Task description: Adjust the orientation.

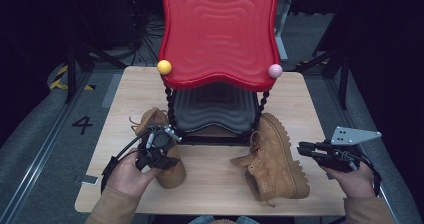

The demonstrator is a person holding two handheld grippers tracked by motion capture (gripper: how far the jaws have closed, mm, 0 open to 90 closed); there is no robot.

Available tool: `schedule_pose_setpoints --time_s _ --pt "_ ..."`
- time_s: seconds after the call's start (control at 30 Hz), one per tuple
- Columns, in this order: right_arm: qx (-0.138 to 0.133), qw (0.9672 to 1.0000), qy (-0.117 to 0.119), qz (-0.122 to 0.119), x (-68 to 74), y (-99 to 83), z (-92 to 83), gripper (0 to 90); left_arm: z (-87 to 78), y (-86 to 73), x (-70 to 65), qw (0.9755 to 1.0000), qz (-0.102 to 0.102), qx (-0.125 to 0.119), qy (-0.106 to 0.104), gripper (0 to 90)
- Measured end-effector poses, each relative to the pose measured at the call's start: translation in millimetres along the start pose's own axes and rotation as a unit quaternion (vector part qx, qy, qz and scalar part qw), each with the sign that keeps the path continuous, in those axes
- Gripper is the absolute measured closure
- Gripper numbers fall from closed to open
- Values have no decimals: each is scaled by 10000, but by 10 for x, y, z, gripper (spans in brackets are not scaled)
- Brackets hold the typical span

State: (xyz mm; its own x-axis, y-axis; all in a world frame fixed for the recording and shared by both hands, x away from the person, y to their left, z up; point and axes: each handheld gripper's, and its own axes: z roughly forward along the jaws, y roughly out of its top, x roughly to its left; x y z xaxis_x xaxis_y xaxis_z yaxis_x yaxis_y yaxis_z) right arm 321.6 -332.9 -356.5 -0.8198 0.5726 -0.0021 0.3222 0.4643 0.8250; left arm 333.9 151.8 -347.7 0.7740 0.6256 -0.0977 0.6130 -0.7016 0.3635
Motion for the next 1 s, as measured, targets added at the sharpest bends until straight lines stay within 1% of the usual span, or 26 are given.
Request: schedule_pose_setpoints --time_s 0.03,0.07,0.1,0.13,0.27,0.3,0.37,0.4,0.43,0.47,0.57,0.6,0.63,0.67,0.7,0.73,0.8,0.87,0.9,0.93,0.97,1.0 --pt "0 10000 0 0 0 0 0 773 0 0 0 10000 0 0 0 766" --pt "-8 10000 -5 -9 -2 0 0 772 -36 -15 12 10000 -75 -11 -14 766" --pt "-11 10000 -8 -5 -4 0 -1 772 -52 -19 22 10000 -70 -34 -21 771" --pt "-9 10000 -7 -4 -4 1 -1 772 -84 -29 36 9999 -110 -55 -22 775" --pt "-9 10000 -17 4 -5 8 -2 772 -198 -53 70 9997 -98 -211 68 779" --pt "-11 10000 -14 3 -5 9 0 771 -223 -59 85 9997 -153 -208 34 779" --pt "2 10000 -12 5 -2 11 6 771 -267 -54 121 9997 -136 -226 18 781" --pt "11 10000 -13 1 -2 12 10 770 -288 -48 122 9996 -160 -223 46 781" --pt "13 10000 -19 -11 -1 12 14 770 -310 -41 128 9997 -127 -204 87 781" --pt "15 10000 -19 -10 -1 13 15 770 -338 -32 133 9997 -155 -143 97 781" --pt "22 10000 -20 -10 -3 13 18 769 -406 -7 154 9996 -148 -161 161 780" --pt "22 10000 -23 -9 -5 12 17 770 -430 -3 158 9995 -191 -165 178 780" --pt "22 10000 -23 -9 -5 12 17 770 -430 -3 158 9995 -191 -165 178 780" --pt "14 10000 -20 1 -7 11 13 769 -472 -1 178 9994 -208 -203 206 780" --pt "12 10000 -15 0 -10 9 12 769 -500 2 185 9993 -221 -183 244 780" --pt "9 10000 -14 4 -10 9 14 769 -521 1 192 9992 -262 -202 228 780" --pt "4 10000 -12 -1 -10 7 18 769 -551 4 204 9992 -255 -201 245 781" --pt "34 10000 -7 5 -9 8 23 769 -625 13 223 9991 -255 -224 239 780" --pt "22 10000 -15 5 -10 8 24 769 -659 17 231 9989 -295 -290 219 780" --pt "14 10000 -19 -3 -10 12 16 769 -728 30 246 9989 -275 -335 197 780" --pt "11 10000 -20 -4 -10 14 10 769 -728 30 246 9989 -275 -335 197 779" --pt "-4 10000 -26 -11 -11 16 5 769 -808 50 259 9987 -258 -389 183 780"
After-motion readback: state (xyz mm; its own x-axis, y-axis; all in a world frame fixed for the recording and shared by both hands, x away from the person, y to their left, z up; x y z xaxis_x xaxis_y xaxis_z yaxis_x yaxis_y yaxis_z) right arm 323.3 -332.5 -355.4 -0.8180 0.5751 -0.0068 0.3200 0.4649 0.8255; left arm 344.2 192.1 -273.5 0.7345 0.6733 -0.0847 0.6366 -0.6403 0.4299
